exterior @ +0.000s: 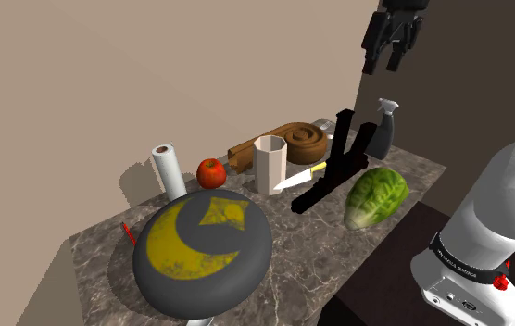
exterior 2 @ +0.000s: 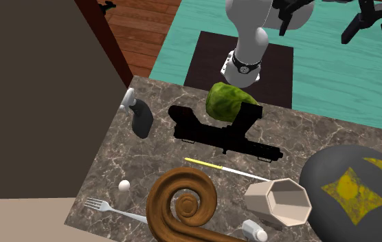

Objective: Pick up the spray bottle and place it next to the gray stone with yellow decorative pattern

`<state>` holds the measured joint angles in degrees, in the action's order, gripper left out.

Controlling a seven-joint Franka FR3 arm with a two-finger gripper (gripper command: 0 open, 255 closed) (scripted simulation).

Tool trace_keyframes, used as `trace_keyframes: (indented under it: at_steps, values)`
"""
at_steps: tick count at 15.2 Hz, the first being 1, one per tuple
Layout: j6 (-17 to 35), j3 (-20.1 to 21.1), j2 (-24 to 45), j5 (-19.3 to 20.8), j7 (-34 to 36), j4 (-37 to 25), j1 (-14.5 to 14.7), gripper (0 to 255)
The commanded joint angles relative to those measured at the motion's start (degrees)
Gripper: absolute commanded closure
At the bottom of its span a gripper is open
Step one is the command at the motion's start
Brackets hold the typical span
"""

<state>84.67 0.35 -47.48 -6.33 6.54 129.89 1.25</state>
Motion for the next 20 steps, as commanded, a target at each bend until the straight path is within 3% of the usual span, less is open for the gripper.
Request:
trace_keyframes:
  at_steps: [1, 11, 20]
  values:
    - [0.0, 0.0, 0.0, 0.0, 0.0, 0.0, 0.0, 0]
    - [9.6, -10.4, 3.3, 7.9, -10.0, 6.4, -4.5, 0]
    - [19.5, -20.5, 11.9, 13.1, -18.8, 7.0, -7.8, 0]
